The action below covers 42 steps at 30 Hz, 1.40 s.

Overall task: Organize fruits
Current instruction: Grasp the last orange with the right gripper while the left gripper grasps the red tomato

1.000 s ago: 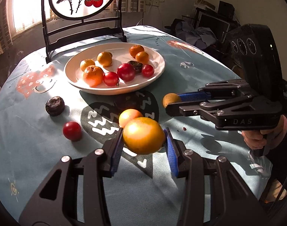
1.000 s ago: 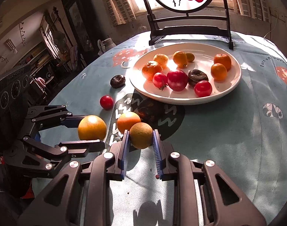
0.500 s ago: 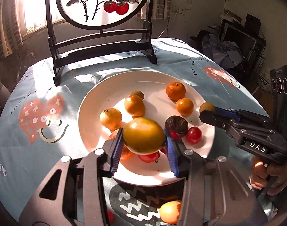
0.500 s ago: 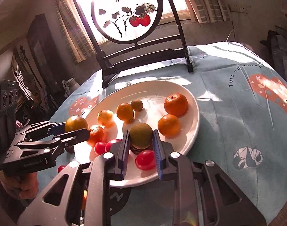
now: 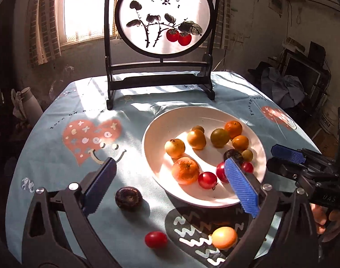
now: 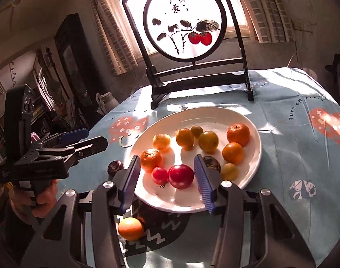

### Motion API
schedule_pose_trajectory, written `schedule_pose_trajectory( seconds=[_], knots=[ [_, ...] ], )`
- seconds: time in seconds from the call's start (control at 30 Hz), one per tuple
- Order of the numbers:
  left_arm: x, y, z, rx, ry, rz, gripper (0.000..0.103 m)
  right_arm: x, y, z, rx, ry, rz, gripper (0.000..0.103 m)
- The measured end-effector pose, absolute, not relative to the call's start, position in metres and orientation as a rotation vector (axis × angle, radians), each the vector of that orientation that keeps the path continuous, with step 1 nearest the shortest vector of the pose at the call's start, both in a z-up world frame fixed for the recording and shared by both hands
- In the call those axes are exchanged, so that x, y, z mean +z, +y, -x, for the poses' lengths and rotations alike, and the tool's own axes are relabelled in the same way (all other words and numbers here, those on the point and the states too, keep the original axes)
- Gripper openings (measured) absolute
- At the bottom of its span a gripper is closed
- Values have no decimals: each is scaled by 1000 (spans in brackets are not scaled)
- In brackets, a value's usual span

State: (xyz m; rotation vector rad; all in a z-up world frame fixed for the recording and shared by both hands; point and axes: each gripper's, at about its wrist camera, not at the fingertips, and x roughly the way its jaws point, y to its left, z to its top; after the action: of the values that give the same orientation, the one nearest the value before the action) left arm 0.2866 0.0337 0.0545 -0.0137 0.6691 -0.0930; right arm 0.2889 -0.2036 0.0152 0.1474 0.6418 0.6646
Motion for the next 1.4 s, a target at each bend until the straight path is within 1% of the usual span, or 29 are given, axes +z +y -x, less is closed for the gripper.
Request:
schedule_pose_trajectory(
  seconds=[0.13, 0.23, 0.43, 0.53, 0.73, 0.8, 0.87, 0.93, 0.97, 1.17, 1.3, 1.37, 1.4],
  knots=[
    [36, 58, -254, -3, 647, 4, 101, 3, -173, -262, 674, 696, -65, 51],
    [19, 74, -246, 42, 688, 38, 101, -11, -156, -250, 700, 774, -69, 51],
    [21, 93, -237, 57, 686, 122, 101, -36, -145, -238, 636, 917, -68, 51],
    [19, 94, -237, 62, 695, 128, 101, -46, -143, -239, 638, 958, -65, 51],
    [20, 89, -234, 57, 691, 109, 101, -52, -142, -242, 629, 973, -61, 51],
    [21, 86, -232, 57, 684, 96, 101, -55, -140, -244, 630, 984, -67, 49],
    [22, 86, -230, 53, 684, 94, 101, -57, -138, -246, 621, 983, -68, 44],
    [22, 87, -229, 45, 687, 108, 101, -58, -136, -248, 625, 987, -74, 42],
    [22, 88, -229, 42, 688, 115, 101, -59, -135, -249, 629, 990, -77, 39],
    [16, 90, -230, 54, 711, 118, 101, -54, -140, -246, 643, 988, -101, 38],
    [3, 84, -232, 19, 763, 104, 101, -38, -161, -244, 631, 916, -157, 38],
    [-4, 75, -234, -20, 788, 83, 100, -32, -173, -245, 603, 886, -182, 38],
    [-6, 70, -235, -34, 795, 67, 97, -31, -179, -246, 591, 879, -198, 38]
  ],
)
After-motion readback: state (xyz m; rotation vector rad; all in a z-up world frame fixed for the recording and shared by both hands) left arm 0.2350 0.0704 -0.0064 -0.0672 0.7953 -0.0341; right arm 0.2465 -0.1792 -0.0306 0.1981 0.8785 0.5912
